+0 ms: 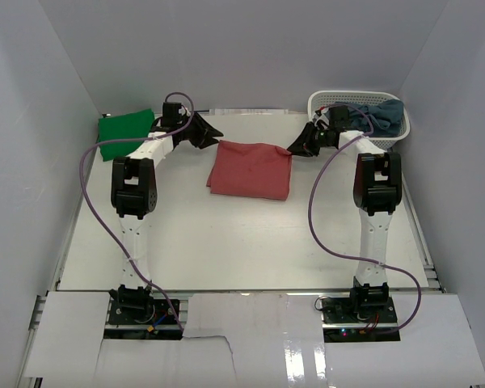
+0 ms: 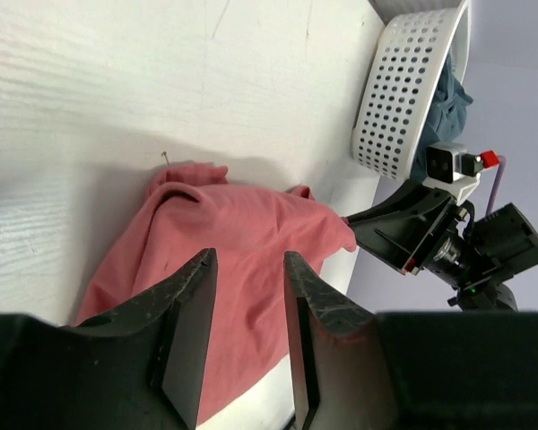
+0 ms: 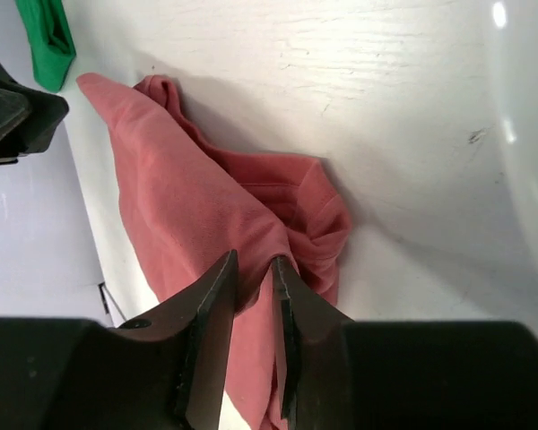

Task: Fold and stack the t-shirts
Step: Fold the long partially folded tshirt into a neat square, then smooth out wrinkles on the folded tshirt

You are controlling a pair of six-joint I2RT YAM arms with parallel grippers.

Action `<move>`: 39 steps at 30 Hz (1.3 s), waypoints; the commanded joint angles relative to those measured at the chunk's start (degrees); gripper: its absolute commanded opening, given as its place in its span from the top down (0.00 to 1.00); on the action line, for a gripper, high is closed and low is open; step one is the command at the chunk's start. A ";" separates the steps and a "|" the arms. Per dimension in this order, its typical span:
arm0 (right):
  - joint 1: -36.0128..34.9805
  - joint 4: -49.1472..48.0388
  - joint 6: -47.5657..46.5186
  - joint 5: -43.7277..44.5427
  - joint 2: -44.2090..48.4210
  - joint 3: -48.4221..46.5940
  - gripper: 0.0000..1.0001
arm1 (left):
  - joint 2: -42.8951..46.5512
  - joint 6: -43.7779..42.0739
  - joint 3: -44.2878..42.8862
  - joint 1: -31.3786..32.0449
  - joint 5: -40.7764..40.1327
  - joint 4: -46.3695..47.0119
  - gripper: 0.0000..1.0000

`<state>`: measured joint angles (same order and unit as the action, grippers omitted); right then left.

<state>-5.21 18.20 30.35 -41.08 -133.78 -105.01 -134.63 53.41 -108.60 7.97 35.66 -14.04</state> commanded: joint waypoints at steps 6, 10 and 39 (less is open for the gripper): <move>0.47 -6.86 -1.16 5.04 6.51 0.51 0.43 | 5.86 -2.08 -0.82 -0.58 -7.18 5.43 0.52; 0.29 -12.82 -2.31 6.27 12.02 6.20 0.40 | 8.67 -4.36 -0.75 -0.58 -7.62 6.04 0.52; -9.82 3.34 -11.45 10.75 2.29 -8.11 0.92 | -4.41 -17.55 -4.78 6.01 12.86 8.33 1.00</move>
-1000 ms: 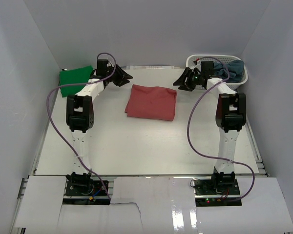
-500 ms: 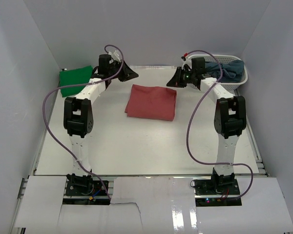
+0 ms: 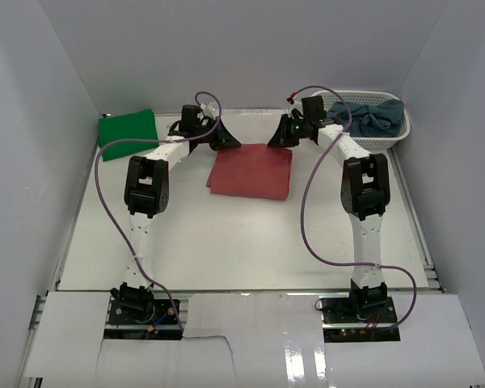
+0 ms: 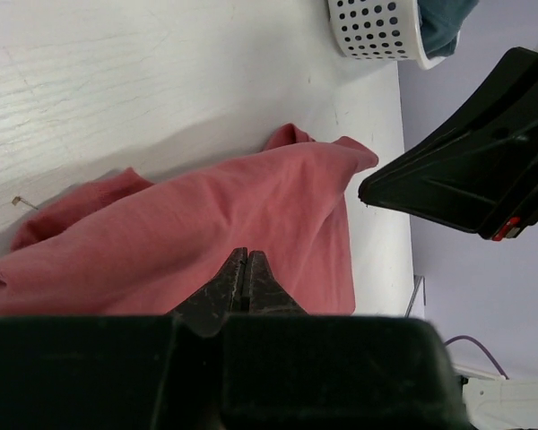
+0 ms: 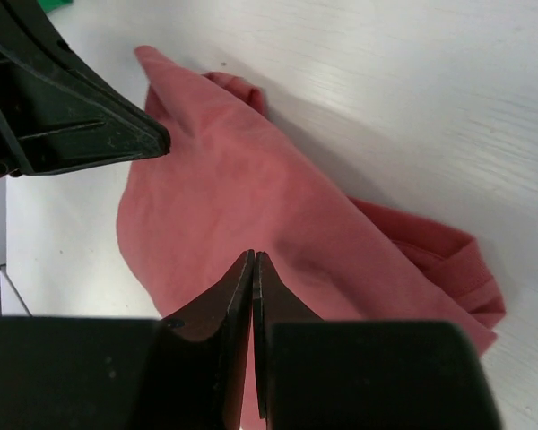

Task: Fold and stack the t-shirts
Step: Smooth out wrinkles on the folded tshirt

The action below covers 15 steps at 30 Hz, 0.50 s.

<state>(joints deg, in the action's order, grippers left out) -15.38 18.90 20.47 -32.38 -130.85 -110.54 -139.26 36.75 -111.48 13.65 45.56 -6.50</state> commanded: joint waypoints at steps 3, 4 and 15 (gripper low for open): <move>0.35 3.60 -1.84 3.64 -1.16 -2.14 0.92 | -0.31 -1.15 -1.28 0.50 2.96 1.32 1.00; 0.35 3.87 -1.92 3.81 -1.25 -1.87 0.92 | -0.40 -1.33 -1.20 0.41 2.69 1.32 1.00; 0.87 4.31 -2.98 8.03 -3.36 -1.95 0.92 | -2.06 -3.61 -1.46 0.50 -0.99 0.79 1.00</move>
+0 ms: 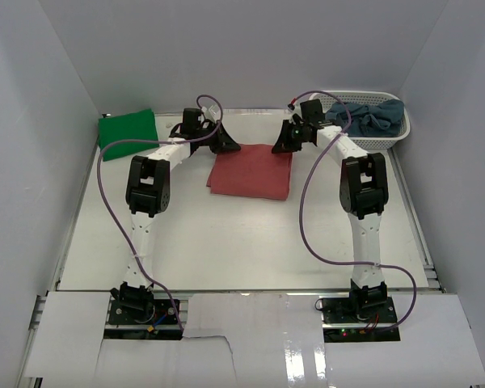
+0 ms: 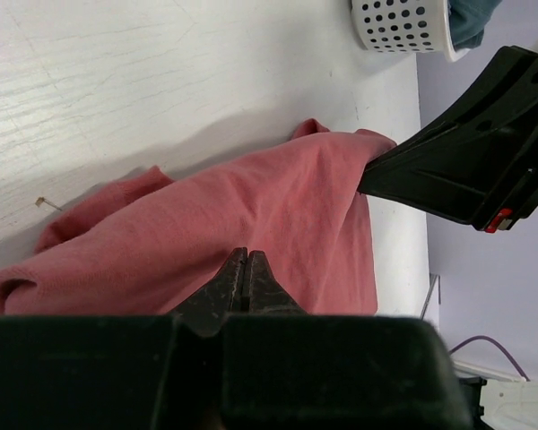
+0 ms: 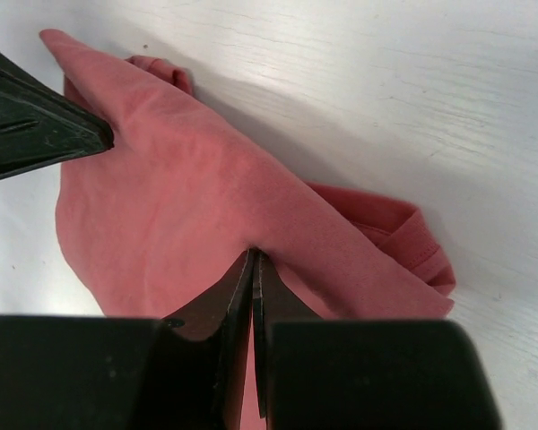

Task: Fold and stack the t-shirts
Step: Smooth out wrinkles on the folded tshirt

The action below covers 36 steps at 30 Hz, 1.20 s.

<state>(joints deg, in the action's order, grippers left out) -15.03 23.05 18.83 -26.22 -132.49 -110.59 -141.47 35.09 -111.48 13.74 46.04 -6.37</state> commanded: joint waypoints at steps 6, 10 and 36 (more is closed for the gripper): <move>0.88 0.33 -2.04 2.48 -6.73 -7.44 0.92 | -1.97 -2.22 -2.78 0.33 -4.81 0.83 1.00; 0.96 0.15 -3.45 4.42 -8.05 -8.42 0.92 | -2.06 -3.27 -2.25 0.41 -8.33 0.48 1.00; 2.90 -0.90 -1.35 -7.16 9.79 2.92 0.90 | 23.60 -5.13 3.28 -1.52 -24.69 -8.48 0.98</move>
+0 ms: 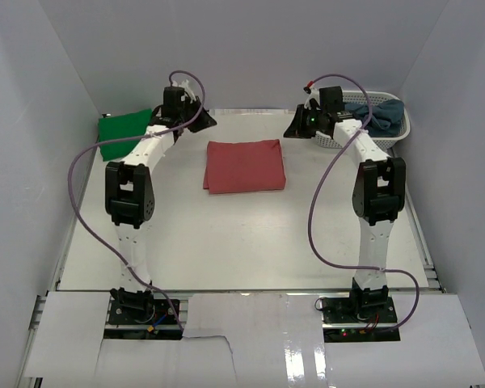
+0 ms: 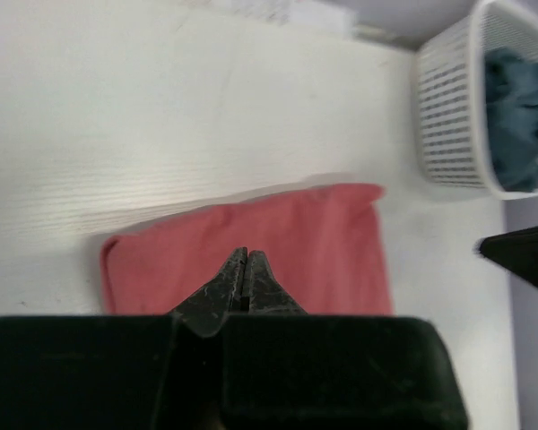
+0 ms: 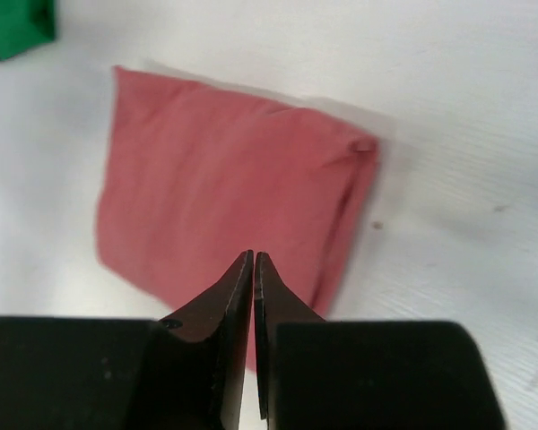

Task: Fold and stack the t-shirts
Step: Smooth out wrinkles on the folded tshirt

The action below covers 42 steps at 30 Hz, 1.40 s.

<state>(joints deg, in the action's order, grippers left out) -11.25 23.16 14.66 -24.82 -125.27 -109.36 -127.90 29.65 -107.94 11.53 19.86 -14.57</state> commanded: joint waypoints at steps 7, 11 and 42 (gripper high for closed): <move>-4.04 -10.83 11.88 -20.88 4.86 13.98 0.92 | 17.15 15.42 22.57 0.77 19.15 15.06 0.99; -6.24 -22.86 20.47 -24.66 5.65 20.41 0.92 | 16.64 25.69 32.25 0.78 25.21 30.09 1.00; -10.38 -26.24 25.95 -25.81 -9.98 22.18 0.92 | 6.87 34.25 35.52 4.29 34.20 41.73 1.00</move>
<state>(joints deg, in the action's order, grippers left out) -21.61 -4.91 41.74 -51.90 -132.92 -87.92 -122.67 64.55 -73.06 15.62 53.04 26.57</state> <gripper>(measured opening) 0.078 0.024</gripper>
